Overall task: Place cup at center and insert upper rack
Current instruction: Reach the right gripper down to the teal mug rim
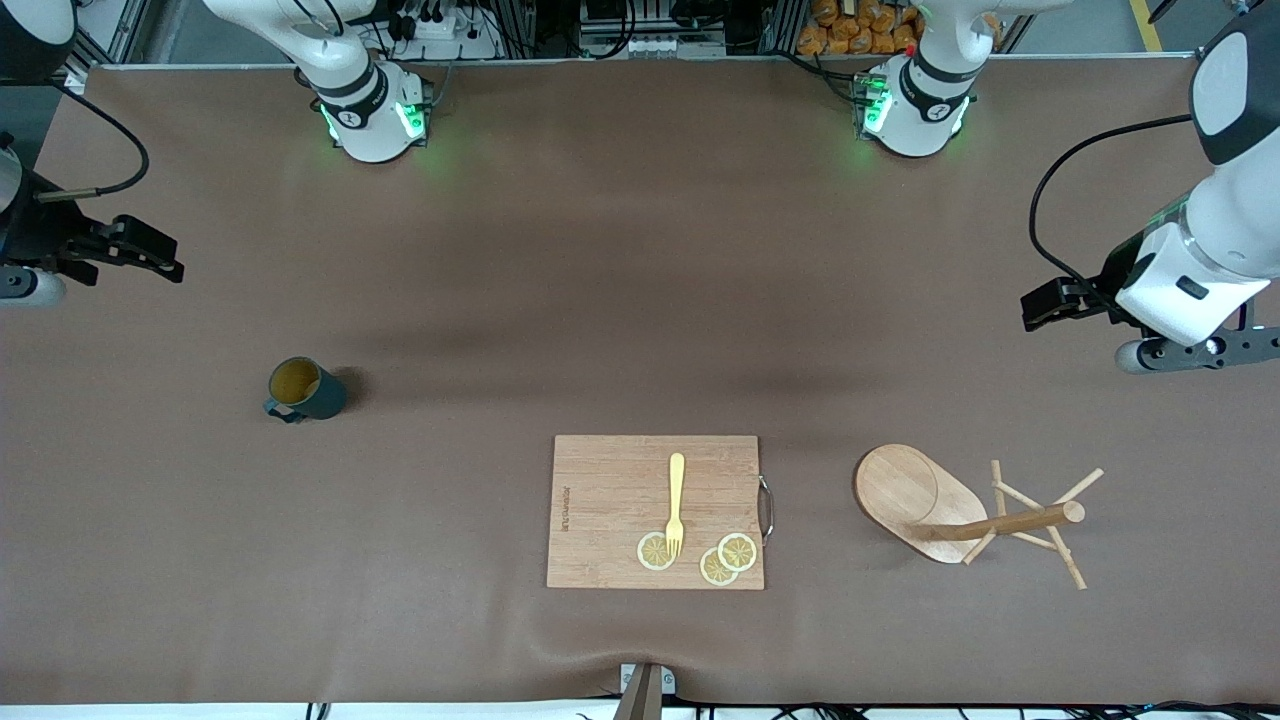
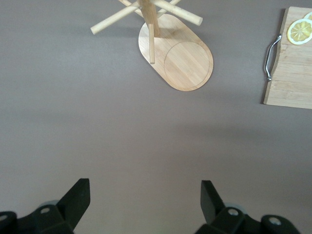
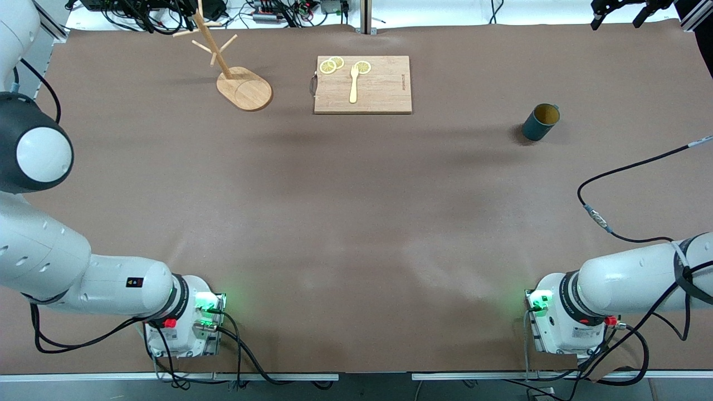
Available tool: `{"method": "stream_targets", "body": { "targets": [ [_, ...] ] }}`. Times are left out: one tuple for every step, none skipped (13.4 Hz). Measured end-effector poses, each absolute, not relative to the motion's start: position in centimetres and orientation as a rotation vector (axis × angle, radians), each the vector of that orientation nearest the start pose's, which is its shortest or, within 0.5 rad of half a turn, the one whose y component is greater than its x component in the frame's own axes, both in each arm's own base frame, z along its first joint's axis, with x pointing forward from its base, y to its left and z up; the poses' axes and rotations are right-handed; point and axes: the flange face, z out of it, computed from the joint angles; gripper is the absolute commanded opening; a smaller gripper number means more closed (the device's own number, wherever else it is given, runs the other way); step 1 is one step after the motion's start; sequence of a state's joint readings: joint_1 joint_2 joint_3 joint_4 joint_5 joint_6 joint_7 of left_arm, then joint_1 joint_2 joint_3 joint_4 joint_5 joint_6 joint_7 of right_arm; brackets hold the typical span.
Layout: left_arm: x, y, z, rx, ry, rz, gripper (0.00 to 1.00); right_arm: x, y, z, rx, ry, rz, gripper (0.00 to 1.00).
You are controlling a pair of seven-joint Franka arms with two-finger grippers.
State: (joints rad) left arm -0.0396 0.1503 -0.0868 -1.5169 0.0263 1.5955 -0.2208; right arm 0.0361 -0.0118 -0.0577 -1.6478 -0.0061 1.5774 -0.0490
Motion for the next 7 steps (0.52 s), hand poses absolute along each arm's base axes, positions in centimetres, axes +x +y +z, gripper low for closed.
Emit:
{"method": "stream_targets", "body": {
  "targets": [
    [59.5,-6.9,56.5,-3.110,-0.148,0.106,1.00,55.0,-1.1,59.2,-3.143,-0.048,0.102,1.00],
    [59.5,-6.8,56.5,-3.110,-0.151,0.107,1.00,55.2,-0.9,58.7,-3.143,-0.055,0.114,1.00],
    [59.5,-6.7,56.5,-3.109,-0.157,0.107,1.00,55.5,-0.5,58.0,-3.143,-0.064,0.127,1.00],
    [59.5,-6.5,56.5,-3.108,-0.170,0.107,1.00,56.0,-0.3,57.1,-3.143,-0.071,0.134,1.00],
    [59.6,-6.4,56.5,-3.107,-0.194,0.106,1.00,56.6,-0.1,55.9,-3.144,-0.075,0.146,1.00],
    [59.6,-6.4,56.5,-3.104,-0.225,0.106,1.00,57.4,0.0,54.4,-3.144,-0.077,0.159,1.00],
    [59.5,-6.6,56.5,-3.101,-0.258,0.105,1.00,58.2,0.0,52.8,-3.145,-0.078,0.169,1.00]
  ]
}}
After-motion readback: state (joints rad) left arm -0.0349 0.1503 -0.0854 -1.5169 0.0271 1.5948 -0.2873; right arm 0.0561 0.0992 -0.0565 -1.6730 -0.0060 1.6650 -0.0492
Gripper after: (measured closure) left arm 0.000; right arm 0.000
